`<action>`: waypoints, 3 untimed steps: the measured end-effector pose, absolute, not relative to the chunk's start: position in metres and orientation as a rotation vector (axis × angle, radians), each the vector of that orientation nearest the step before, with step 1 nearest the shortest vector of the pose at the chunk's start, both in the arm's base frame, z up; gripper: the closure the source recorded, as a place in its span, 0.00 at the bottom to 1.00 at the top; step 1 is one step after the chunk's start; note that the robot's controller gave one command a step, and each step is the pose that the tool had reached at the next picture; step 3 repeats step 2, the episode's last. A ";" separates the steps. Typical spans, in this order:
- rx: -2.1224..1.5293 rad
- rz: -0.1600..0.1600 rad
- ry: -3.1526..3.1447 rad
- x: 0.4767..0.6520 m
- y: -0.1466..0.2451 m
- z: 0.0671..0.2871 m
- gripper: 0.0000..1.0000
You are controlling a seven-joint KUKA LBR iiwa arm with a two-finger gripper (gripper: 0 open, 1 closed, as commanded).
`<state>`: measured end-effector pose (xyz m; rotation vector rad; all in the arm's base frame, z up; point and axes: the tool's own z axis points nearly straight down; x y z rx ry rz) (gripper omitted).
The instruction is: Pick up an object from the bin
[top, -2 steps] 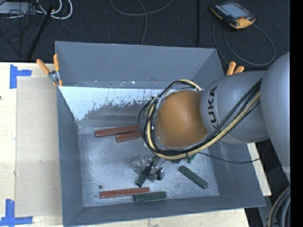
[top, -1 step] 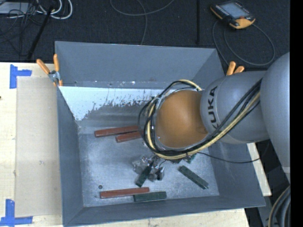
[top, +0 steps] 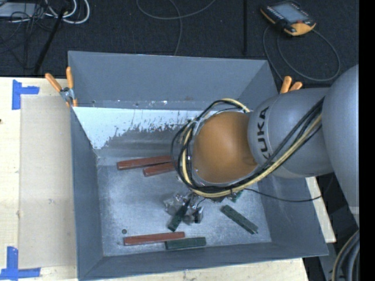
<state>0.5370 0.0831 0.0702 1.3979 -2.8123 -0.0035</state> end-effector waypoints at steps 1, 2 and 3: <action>1.397 -0.004 -2.813 0.537 0.083 0.070 1.00; 1.397 -0.004 -2.813 0.537 0.083 0.070 1.00; 1.397 -0.004 -2.813 0.537 0.083 0.070 1.00</action>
Offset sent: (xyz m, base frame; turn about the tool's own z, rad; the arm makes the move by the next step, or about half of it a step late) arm 0.0000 0.0000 0.0000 0.0000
